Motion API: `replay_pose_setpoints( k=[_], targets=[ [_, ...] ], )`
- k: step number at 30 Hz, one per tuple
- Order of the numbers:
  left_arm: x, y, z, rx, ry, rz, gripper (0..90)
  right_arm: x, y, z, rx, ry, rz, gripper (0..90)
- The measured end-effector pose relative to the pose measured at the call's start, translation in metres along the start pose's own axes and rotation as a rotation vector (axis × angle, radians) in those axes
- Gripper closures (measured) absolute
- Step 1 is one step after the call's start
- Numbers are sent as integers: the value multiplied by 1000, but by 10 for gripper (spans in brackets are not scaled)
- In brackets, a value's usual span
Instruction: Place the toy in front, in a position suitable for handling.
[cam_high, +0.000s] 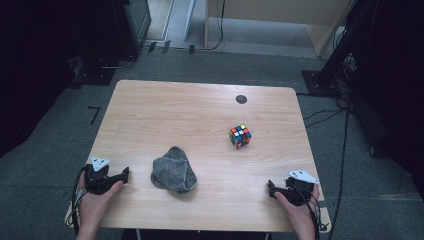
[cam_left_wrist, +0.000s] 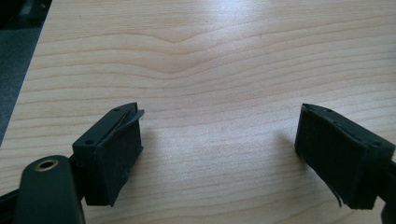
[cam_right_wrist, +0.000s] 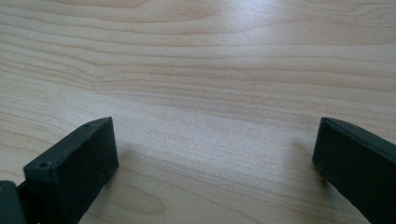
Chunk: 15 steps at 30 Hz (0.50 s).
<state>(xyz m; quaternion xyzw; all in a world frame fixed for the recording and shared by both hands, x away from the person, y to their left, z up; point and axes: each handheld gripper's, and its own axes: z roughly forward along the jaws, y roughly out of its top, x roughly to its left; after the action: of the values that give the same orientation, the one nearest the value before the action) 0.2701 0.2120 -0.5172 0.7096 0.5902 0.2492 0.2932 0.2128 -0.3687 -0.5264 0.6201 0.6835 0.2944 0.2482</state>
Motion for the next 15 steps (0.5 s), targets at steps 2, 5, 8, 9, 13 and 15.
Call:
replay_pose_setpoints(
  k=[2, 5, 8, 9, 13, 15],
  targets=[
    [0, 0, 0, 1, -1, 2, 140, 1, 0, 0, 1, -3, 6, 0],
    [1, 0, 0, 3, -10, 11, 133, 3, 3, 0, 4, -7, 3, 51],
    [2, 0, 0, 5, -19, 21, 129, 11, 8, -1, -31, 37, 36, 62],
    [2, 0, 0, 5, -18, 21, 125, 14, 11, -2, -48, 70, 49, 55],
    [2, 1, 1, 6, -17, 18, 119, 27, 34, -8, -134, 80, 19, 53],
    [2, 1, 1, 5, -16, 18, 119, 33, 45, -8, -162, 99, 1, 53]
  ],
)
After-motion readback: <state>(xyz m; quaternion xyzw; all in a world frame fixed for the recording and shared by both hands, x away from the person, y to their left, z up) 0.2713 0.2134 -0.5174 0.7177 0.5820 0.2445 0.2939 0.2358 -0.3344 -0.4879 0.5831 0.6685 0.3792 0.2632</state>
